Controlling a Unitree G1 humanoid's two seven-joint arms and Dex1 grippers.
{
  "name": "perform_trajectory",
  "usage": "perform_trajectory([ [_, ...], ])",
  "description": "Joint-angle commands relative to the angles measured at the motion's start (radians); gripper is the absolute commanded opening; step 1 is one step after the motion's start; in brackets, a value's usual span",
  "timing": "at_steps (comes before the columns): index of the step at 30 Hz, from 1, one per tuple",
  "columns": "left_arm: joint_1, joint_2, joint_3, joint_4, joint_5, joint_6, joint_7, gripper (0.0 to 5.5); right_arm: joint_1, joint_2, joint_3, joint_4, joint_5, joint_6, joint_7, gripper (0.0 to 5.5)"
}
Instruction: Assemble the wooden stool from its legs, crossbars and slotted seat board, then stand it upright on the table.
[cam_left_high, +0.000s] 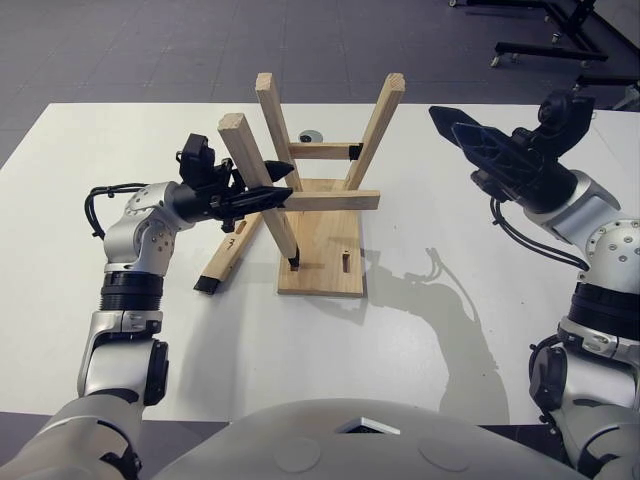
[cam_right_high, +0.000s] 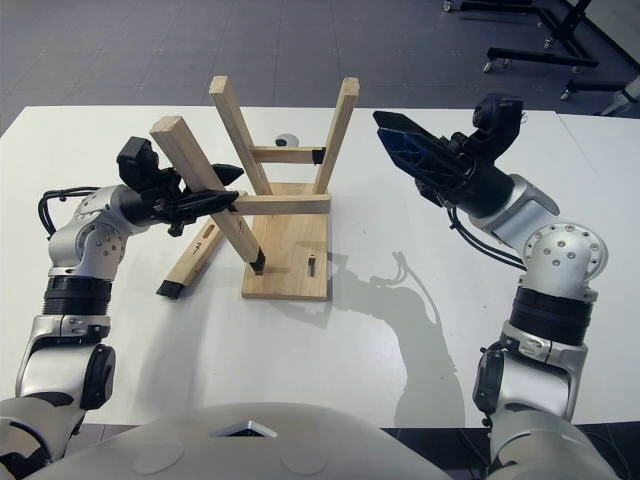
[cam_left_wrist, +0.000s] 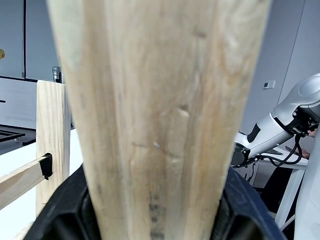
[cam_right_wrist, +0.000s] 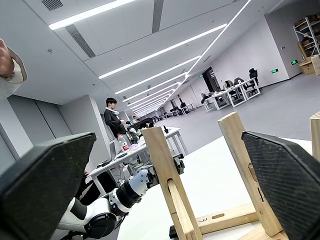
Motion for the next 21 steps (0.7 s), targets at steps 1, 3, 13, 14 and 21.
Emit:
perform_trajectory([
  [1,0.014,-0.004,-0.014,0.025,0.028,-0.032,-0.022,2.10,-0.019,-0.003,-0.002,0.006,0.016,0.009,0.005,5.38],
  [3,0.016,-0.006,-0.012,0.044,0.035,-0.043,-0.025,2.10,-0.018,-0.004,-0.001,0.007,0.020,0.010,0.007,5.38],
  [13,-0.001,-0.019,-0.025,0.066,0.062,-0.063,-0.037,2.10,-0.022,0.003,0.003,0.009,0.028,0.013,0.004,5.38],
  [14,-0.001,-0.018,-0.027,0.064,0.064,-0.064,-0.038,2.10,-0.022,0.003,0.002,0.009,0.029,0.014,0.004,5.38],
  [21,-0.026,-0.002,-0.025,0.040,0.077,-0.075,-0.031,2.10,-0.023,0.009,0.008,0.010,0.035,0.011,-0.003,5.38],
])
